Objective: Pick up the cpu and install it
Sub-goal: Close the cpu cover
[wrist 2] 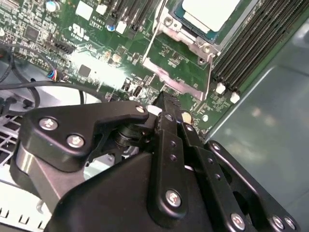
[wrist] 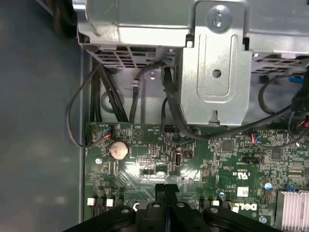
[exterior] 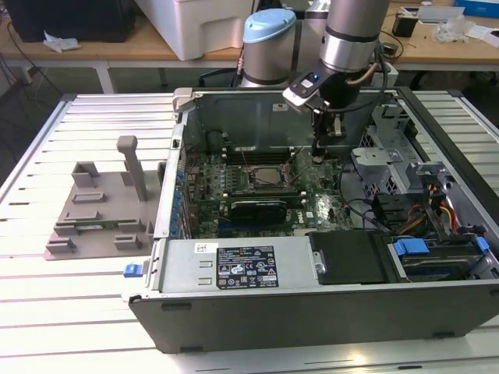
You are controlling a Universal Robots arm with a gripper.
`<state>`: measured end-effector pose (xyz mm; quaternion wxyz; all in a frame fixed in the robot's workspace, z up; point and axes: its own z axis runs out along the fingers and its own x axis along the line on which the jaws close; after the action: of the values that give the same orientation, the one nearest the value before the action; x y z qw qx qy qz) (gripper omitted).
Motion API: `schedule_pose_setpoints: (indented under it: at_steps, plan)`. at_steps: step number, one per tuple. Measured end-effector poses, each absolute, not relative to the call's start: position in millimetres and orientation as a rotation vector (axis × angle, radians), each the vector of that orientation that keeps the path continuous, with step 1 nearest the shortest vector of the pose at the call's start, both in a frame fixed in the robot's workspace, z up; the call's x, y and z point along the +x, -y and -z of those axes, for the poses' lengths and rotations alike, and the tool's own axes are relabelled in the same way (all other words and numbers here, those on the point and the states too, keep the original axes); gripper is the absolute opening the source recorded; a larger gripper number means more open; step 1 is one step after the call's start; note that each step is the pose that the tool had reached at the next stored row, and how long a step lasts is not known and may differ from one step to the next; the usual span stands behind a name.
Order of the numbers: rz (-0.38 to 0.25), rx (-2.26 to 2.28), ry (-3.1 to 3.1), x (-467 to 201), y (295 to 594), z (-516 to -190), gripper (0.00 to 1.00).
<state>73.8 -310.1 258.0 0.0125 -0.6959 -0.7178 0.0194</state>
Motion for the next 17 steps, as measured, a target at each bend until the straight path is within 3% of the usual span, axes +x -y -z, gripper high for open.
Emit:
schedule_pose_setpoints:
  at_steps: [17]
  plan:
    - [-0.057,-2.168,2.236,46.9,310.1,-257.5,0.11]
